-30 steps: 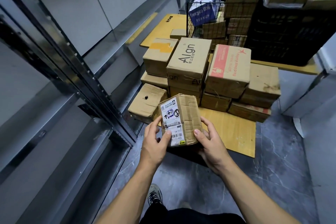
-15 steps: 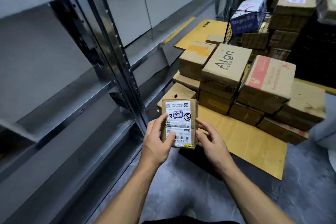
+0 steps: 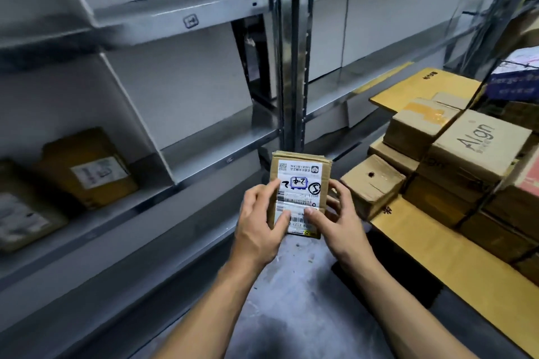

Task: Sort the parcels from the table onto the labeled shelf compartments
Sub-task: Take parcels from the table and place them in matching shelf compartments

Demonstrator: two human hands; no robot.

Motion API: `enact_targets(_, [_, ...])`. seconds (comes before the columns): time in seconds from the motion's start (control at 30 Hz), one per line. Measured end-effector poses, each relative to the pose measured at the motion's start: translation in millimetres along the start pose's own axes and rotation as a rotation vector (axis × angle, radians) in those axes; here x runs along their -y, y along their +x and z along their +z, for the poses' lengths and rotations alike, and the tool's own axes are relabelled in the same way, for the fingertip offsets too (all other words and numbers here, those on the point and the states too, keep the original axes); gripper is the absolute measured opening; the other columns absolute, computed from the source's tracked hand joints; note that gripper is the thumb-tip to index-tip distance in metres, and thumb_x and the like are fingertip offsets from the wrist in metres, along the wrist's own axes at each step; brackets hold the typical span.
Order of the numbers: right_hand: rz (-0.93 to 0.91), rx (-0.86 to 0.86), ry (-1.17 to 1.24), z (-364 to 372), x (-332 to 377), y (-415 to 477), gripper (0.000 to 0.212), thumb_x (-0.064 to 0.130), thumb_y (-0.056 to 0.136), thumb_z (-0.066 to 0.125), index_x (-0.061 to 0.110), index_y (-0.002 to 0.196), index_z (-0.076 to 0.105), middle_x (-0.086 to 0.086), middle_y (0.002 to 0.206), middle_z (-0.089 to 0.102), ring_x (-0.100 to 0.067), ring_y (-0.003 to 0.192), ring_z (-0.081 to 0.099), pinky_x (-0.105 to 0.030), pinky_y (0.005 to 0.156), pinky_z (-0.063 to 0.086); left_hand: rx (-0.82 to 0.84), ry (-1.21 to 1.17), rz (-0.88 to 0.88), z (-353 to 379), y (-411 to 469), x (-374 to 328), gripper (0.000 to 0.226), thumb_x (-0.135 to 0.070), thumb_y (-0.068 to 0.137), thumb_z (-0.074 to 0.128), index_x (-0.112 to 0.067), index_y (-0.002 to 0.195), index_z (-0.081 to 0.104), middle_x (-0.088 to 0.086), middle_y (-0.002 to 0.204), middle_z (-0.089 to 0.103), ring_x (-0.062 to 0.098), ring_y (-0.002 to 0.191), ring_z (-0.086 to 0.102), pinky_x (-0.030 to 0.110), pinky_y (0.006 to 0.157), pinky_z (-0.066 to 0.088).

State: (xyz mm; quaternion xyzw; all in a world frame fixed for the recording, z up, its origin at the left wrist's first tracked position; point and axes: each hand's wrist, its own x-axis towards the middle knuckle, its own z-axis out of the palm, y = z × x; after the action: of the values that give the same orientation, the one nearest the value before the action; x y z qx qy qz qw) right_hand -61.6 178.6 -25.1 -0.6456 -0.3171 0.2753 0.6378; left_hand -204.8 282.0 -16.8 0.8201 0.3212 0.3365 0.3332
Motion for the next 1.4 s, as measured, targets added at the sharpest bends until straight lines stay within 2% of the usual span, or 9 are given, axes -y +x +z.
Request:
enact_targets(0.1, [0.013,0.064,0.04,41.6,2.5,-5.0,0.06,0.012,0.083,0.076,0.051,0.122,0.052,-0.002,0.119,0.071,-0.014,0.109,0.069,-0.046,0.085,0.06,-0.034,0.06,-0.02,-37.6,-14.6,19.5,0.06,-0.036,0.084,0.062,-0.042,0.14,0.041,-0.017,0.125,0.038,0.003,0.119,0.045,0.004,0.097,0.029])
enact_targets(0.2, [0.016,0.121,0.037,86.7,7.0,-11.3,0.057,0.024,0.076,0.075,0.053,0.12,0.052,0.004,0.115,0.073,-0.014,0.107,0.07,-0.048,0.086,0.06,-0.077,0.103,-0.047,-76.2,-28.0,40.5,0.059,-0.037,0.085,0.062,-0.043,0.139,0.04,-0.02,0.124,0.036,0.008,0.12,0.046,0.014,0.1,0.033])
enact_targets(0.33, [0.017,0.172,-0.018,143.7,6.2,-24.9,0.058,0.039,0.073,0.076,0.061,0.119,0.047,0.008,0.112,0.073,-0.009,0.103,0.07,-0.046,0.088,0.059,-0.109,0.17,-0.092,-121.8,-50.4,67.5,0.059,-0.04,0.086,0.059,-0.047,0.139,0.034,-0.024,0.124,0.031,0.004,0.117,0.044,-0.001,0.092,0.027])
enact_targets(0.43, [0.012,0.195,-0.038,181.1,5.8,-31.2,0.061,0.04,0.073,0.077,0.061,0.12,0.046,0.007,0.112,0.073,-0.007,0.099,0.07,-0.04,0.084,0.061,-0.13,0.195,-0.126,-150.0,-63.7,86.7,0.06,-0.041,0.087,0.058,-0.051,0.139,0.029,-0.025,0.125,0.031,0.001,0.116,0.043,-0.003,0.088,0.027])
enact_targets(0.6, [0.007,0.243,-0.039,225.7,1.6,-36.6,0.062,0.046,0.072,0.078,0.058,0.124,0.046,0.006,0.116,0.071,-0.012,0.107,0.068,-0.049,0.09,0.058,-0.149,0.214,-0.151,-184.3,-77.3,113.2,0.062,-0.039,0.088,0.058,-0.055,0.139,0.027,-0.024,0.128,0.031,0.0,0.119,0.04,0.012,0.098,0.03])
enact_targets(0.93, [-0.009,0.201,-0.061,232.2,-8.6,10.4,0.059,0.03,0.085,0.079,0.065,0.12,0.046,0.008,0.118,0.068,-0.012,0.112,0.065,-0.052,0.094,0.056,-0.085,0.31,-0.183,-208.7,-54.3,137.4,0.054,-0.036,0.092,0.059,-0.031,0.143,0.042,-0.013,0.142,0.033,0.004,0.129,0.03,0.024,0.109,0.026])
enact_targets(1.17, [-0.071,0.157,-0.135,216.2,-11.4,95.6,0.061,0.028,0.088,0.076,0.068,0.118,0.042,0.015,0.119,0.066,0.004,0.107,0.063,-0.043,0.097,0.055,0.135,0.616,-0.197,-201.7,-3.9,154.4,0.055,-0.046,0.095,0.045,-0.033,0.146,0.03,-0.007,0.149,0.029,0.015,0.134,0.025,0.035,0.114,0.025])
enact_targets(1.27, [-0.101,0.21,-0.169,219.6,-12.4,139.2,0.06,0.029,0.088,0.076,0.069,0.116,0.042,0.015,0.12,0.065,-0.003,0.111,0.063,-0.039,0.096,0.055,0.155,0.682,-0.227,-190.3,25.5,162.3,0.055,-0.045,0.095,0.045,-0.032,0.147,0.03,-0.006,0.148,0.031,0.017,0.134,0.029,0.038,0.113,0.028])
enact_targets(1.4, [-0.117,0.285,-0.19,228.6,-18.1,193.2,0.061,0.028,0.088,0.076,0.057,0.129,0.041,0.019,0.119,0.063,0.008,0.108,0.059,-0.032,0.096,0.053,0.164,0.687,-0.231,-174.1,64.5,167.9,0.053,-0.044,0.095,0.047,-0.033,0.145,0.032,-0.008,0.143,0.035,0.016,0.128,0.035,0.037,0.108,0.034])
